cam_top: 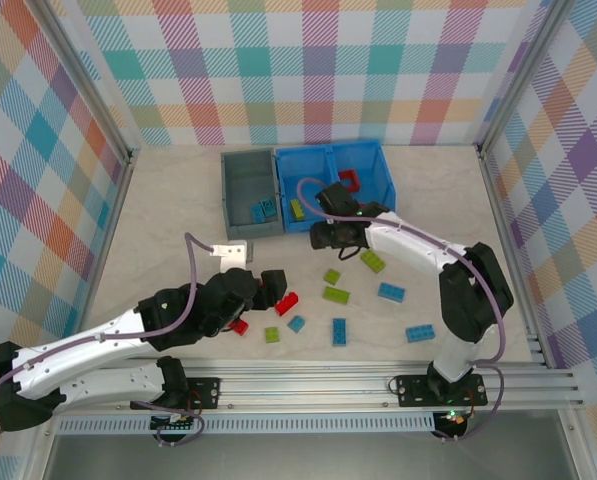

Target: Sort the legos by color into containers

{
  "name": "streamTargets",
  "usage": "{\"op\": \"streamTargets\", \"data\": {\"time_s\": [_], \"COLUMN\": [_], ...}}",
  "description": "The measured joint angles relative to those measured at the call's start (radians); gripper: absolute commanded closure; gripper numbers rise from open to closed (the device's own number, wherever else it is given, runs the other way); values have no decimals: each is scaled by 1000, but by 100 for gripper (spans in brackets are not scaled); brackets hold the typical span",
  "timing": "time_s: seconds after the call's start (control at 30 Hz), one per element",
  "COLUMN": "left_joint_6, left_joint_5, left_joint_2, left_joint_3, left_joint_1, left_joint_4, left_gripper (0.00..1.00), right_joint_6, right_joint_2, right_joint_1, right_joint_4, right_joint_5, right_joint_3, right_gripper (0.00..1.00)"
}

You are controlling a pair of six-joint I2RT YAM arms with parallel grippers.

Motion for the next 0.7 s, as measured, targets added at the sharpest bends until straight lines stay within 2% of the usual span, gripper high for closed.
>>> {"op": "streamTargets", "data": {"time_s": [0.13,0.27,0.43,0.7], "left_joint_6": [17,47,94,109], "left_joint_5": [-50,-97,-114,-114], "left_joint_2": [46,119,209,236], "left_joint_3": [90,174,274,294], "left_joint_1": [0,0,0,0], "left_joint_4": [-3,0,0,0], "left_gripper": [24,24,24,24], "right_joint_6": [-3,-2,16,45], "right_joint_2": [98,270,439,568], "right_joint_1": [0,-8,-16,-16], "right_joint_4": [-45,-103,-204,-311], "right_joint_5": [33,80,124,131], "right_joint_3": [219,416,552,702], "right_gripper": [43,42,39,21]}}
